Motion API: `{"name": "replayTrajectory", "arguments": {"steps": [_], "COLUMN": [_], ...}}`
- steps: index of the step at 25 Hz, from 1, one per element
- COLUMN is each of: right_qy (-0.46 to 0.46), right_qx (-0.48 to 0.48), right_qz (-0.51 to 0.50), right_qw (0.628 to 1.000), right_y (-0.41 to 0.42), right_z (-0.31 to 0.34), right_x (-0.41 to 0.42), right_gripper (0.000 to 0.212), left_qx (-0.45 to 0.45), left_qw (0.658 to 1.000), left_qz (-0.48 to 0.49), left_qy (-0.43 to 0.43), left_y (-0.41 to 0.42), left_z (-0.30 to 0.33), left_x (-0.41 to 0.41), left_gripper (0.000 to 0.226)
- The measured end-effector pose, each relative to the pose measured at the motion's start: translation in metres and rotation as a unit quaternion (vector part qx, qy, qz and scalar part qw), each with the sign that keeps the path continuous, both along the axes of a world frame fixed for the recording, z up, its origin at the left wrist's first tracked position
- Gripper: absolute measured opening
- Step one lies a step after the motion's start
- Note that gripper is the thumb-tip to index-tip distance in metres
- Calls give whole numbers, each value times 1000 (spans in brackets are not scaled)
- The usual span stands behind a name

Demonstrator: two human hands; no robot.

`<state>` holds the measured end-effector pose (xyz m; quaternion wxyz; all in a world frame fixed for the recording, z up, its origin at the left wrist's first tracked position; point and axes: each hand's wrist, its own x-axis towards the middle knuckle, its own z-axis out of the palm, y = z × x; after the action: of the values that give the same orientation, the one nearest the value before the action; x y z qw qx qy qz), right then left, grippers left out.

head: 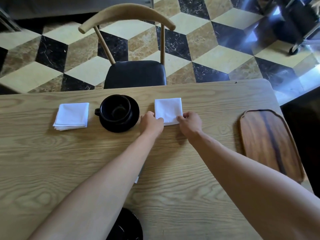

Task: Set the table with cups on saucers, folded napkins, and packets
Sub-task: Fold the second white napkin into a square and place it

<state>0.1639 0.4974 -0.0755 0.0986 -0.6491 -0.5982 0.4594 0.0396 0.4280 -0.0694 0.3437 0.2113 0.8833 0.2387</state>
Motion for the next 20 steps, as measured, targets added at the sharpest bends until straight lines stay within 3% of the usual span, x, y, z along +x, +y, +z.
{"name": "replayTrajectory", "arguments": {"steps": [3,5,7,9,11,13,14,16,18,19,20], "right_qy": [52,152,278,341,366,385,386,355,275,228,186], "right_qx": [-7,-55,-130,-170,-195,-230,-249,-269,-222,-177,-131], "right_qz": [-37,-92,-129,-128,-112,-85,-70,-48,-44,-47,-46], "right_qw": [998,982,943,916,903,890,885,894,934,956,973], "right_y": [-6,-16,-30,-48,-73,-97,-108,-130,-154,-167,-180], "right_z": [2,8,19,31,44,51,53,54,50,47,42], "right_x": [5,13,29,48,69,90,101,117,126,128,131], "right_gripper": [19,12,11,15,24,41,49,49,15,11,20], "left_qx": [14,32,73,116,134,168,186,193,163,137,106], "left_qw": [999,995,978,931,872,846,856,924,975,987,993], "left_qz": [23,51,110,187,197,179,178,141,71,51,42], "left_qy": [-31,-78,-160,-289,-427,-474,-449,-299,-132,-72,-29], "left_y": [-1,-8,-21,-40,-65,-93,-107,-135,-161,-173,-186], "left_z": [1,4,13,27,38,45,47,50,50,48,45], "left_x": [8,15,28,40,48,60,71,93,122,137,150], "left_gripper": [11,13,18,30,51,39,28,14,23,28,34]}}
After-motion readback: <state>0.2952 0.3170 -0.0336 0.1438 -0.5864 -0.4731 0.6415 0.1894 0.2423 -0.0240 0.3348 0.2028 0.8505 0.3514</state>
